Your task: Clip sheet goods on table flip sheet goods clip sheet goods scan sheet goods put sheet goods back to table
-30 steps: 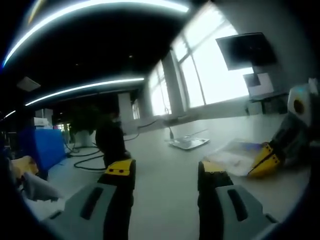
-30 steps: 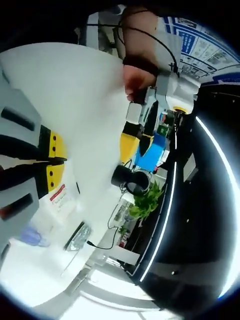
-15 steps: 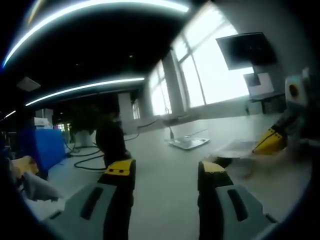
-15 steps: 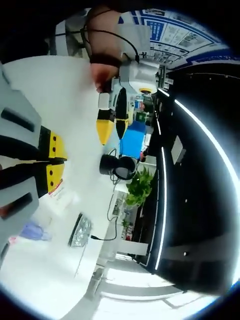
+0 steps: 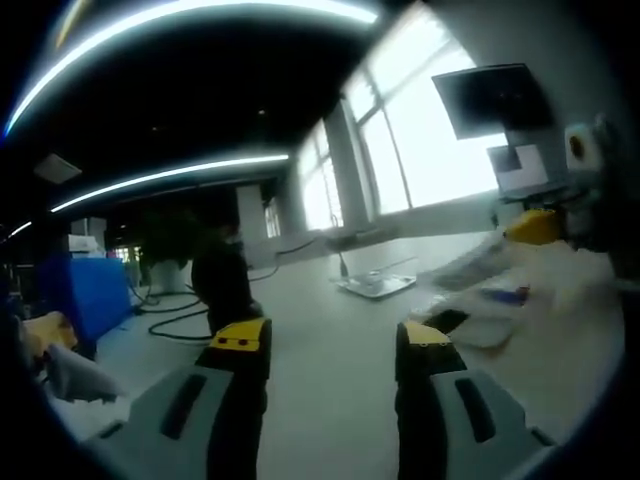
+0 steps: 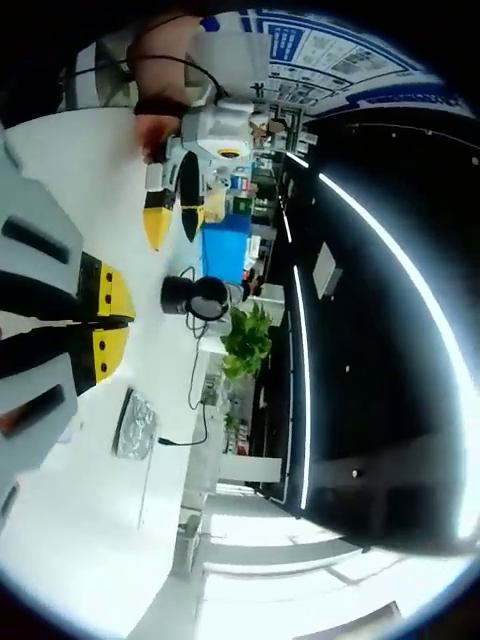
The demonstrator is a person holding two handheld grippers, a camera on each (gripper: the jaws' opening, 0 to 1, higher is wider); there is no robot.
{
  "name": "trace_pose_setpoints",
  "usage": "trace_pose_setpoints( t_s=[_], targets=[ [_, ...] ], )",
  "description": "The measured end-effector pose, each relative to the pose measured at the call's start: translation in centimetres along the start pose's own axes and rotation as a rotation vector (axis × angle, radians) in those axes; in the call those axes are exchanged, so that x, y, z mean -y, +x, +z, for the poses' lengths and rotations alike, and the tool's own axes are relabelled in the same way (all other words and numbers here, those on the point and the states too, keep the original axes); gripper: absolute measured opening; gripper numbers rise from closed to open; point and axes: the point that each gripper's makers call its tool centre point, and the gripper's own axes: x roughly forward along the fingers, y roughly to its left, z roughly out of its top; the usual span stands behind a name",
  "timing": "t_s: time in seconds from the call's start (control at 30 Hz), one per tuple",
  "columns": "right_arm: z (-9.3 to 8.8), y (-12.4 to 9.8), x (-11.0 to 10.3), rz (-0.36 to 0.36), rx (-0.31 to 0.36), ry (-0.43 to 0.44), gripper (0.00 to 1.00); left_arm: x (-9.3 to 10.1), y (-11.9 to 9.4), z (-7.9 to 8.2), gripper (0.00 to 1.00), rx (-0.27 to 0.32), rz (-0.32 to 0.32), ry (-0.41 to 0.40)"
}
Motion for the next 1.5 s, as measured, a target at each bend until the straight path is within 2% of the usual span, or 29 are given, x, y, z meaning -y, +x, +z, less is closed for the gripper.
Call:
trace_pose_setpoints(
  t_s=[0.47, 0.8, 1.1, 1.5],
  targets=[
    [1.8, -0.3, 3.6, -0.072, 0.064, 0.086, 0.00, -0.1, 0.0, 0.0, 0.42, 0.001, 0.002, -0.001],
    [3.6, -1.1, 6.1, -0.155, 0.141, 0.143, 0.00, -0.1, 0.0, 0.0, 0.42, 0.002, 0.003, -0.004],
    [4.9, -2.7, 10.0, -0.270, 0.226, 0.197, 0.00, -0.2, 0.0, 0.0, 0.42, 0.004, 0.005, -0.006],
    [6.2, -3.8, 12.1, -0.346, 0.274, 0.164, 0.00, -0.2, 0.0, -0.1, 0.41, 0.001, 0.002, -0.003]
  ],
)
